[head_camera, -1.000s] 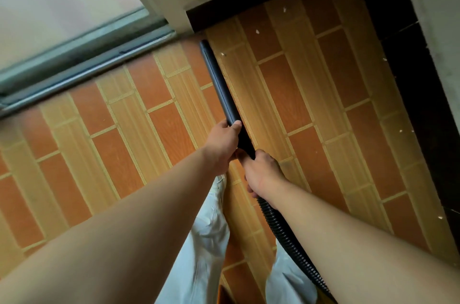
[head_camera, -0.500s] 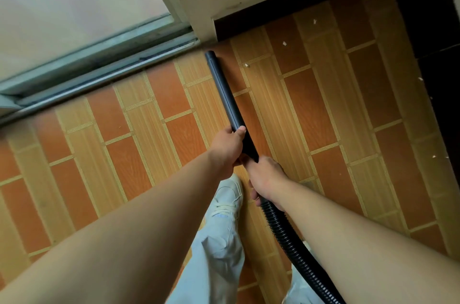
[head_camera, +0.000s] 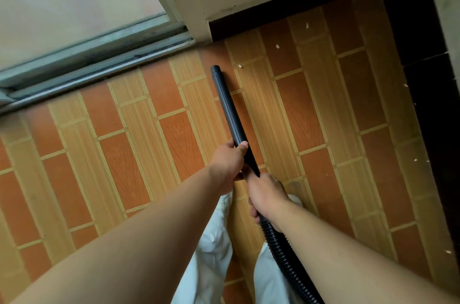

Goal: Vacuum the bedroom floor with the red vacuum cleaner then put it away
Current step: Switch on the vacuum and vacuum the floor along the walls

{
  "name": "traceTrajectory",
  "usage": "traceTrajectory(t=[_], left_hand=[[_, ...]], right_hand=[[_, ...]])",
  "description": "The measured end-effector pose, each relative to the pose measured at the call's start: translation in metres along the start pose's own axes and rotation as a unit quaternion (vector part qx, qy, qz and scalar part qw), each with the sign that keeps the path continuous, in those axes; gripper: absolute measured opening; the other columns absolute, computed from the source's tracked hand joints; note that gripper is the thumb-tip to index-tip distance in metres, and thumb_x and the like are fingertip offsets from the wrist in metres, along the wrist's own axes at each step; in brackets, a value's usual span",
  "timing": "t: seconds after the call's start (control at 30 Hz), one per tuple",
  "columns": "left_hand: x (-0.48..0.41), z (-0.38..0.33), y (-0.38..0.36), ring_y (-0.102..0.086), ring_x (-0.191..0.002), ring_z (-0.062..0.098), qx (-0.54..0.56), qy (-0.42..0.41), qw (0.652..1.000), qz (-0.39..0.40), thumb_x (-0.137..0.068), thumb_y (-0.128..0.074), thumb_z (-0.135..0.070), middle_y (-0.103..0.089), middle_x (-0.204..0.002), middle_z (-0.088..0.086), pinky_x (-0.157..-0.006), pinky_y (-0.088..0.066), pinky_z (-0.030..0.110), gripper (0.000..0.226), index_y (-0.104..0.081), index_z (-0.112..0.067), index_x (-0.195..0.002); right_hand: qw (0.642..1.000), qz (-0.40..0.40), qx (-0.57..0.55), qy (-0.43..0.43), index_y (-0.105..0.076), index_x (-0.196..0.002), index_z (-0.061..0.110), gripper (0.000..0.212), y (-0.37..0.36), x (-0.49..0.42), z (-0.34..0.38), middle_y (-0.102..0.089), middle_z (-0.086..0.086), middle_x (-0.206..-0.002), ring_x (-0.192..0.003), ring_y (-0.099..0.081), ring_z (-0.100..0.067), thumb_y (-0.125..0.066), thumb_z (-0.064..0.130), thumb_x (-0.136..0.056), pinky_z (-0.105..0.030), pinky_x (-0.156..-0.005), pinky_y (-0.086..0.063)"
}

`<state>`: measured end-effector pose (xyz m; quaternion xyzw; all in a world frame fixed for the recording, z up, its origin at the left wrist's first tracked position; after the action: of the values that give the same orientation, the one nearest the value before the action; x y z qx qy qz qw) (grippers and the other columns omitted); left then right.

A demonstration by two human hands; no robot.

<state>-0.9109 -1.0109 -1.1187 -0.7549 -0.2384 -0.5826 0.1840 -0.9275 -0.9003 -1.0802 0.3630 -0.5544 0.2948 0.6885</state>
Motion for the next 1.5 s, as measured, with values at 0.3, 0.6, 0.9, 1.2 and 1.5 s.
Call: traceTrajectory(t=[0.3, 0.6, 0.9, 1.2, 1.5], left_hand=[[0.006, 0.007, -0.042, -0.071, -0.098, 0.027, -0.023, 0.008, 1.000, 0.015, -0.104, -0.055, -0.031, -0.072, -0.110, 0.012, -0.079, -0.063, 0.043, 0.027, -0.061, -0.012, -0.122], [-0.004, -0.007, -0.054, -0.071, -0.100, 0.029, -0.018, -0.006, 1.000, 0.005, -0.104, -0.054, -0.031, -0.071, -0.113, 0.013, -0.081, -0.062, 0.043, 0.032, -0.058, -0.010, -0.129], [-0.013, -0.038, -0.031, -0.072, -0.095, 0.029, -0.004, -0.023, 0.999, -0.029, -0.106, -0.051, -0.028, -0.072, -0.107, 0.016, -0.068, -0.061, 0.038, 0.027, -0.059, -0.007, -0.122], [-0.013, -0.042, -0.011, -0.072, -0.089, 0.025, 0.018, -0.018, 0.998, -0.050, -0.107, -0.049, -0.028, -0.070, -0.104, 0.013, -0.064, -0.060, 0.035, 0.029, -0.055, -0.009, -0.128], [-0.013, -0.028, 0.002, -0.073, -0.093, 0.028, 0.012, -0.012, 0.998, -0.055, -0.106, -0.051, -0.030, -0.070, -0.111, 0.016, -0.061, -0.060, 0.033, 0.042, -0.048, -0.008, -0.140]], right_hand=[[0.999, -0.049, 0.000, -0.006, -0.061, -0.104, 0.011, 0.061, 0.030, 0.005, -0.028, -0.062, -0.010, -0.076, -0.049, -0.058, -0.024, -0.040, 0.068, -0.099, -0.029, -0.047, -0.048], [0.999, -0.040, 0.010, -0.001, -0.061, -0.102, 0.011, 0.056, 0.047, -0.006, -0.014, -0.066, -0.012, -0.076, -0.055, -0.061, -0.025, -0.042, 0.064, -0.101, -0.031, -0.051, -0.051], [1.000, 0.012, -0.001, 0.028, -0.061, -0.105, 0.009, 0.053, 0.045, -0.016, 0.028, -0.059, -0.010, -0.073, -0.054, -0.056, -0.025, -0.045, 0.060, -0.101, -0.030, -0.049, -0.048], [0.999, 0.044, 0.006, 0.014, -0.059, -0.103, 0.013, 0.052, 0.029, -0.028, 0.042, -0.059, -0.009, -0.075, -0.056, -0.057, -0.024, -0.047, 0.063, -0.098, -0.031, -0.052, -0.047], [0.998, 0.055, 0.026, 0.021, -0.061, -0.101, 0.005, 0.063, 0.015, -0.023, 0.034, -0.058, -0.017, -0.068, -0.060, -0.055, -0.029, -0.044, 0.065, -0.098, -0.034, -0.051, -0.045]])
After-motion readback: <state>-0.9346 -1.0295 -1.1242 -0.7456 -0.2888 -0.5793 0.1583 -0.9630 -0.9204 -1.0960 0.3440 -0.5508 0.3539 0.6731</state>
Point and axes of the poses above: each hand's wrist, its own x-axis away from the middle knuckle, its own y-axis out of the back of the hand, z = x × y, the point moved 1 cm from there along -x, towards the middle knuckle
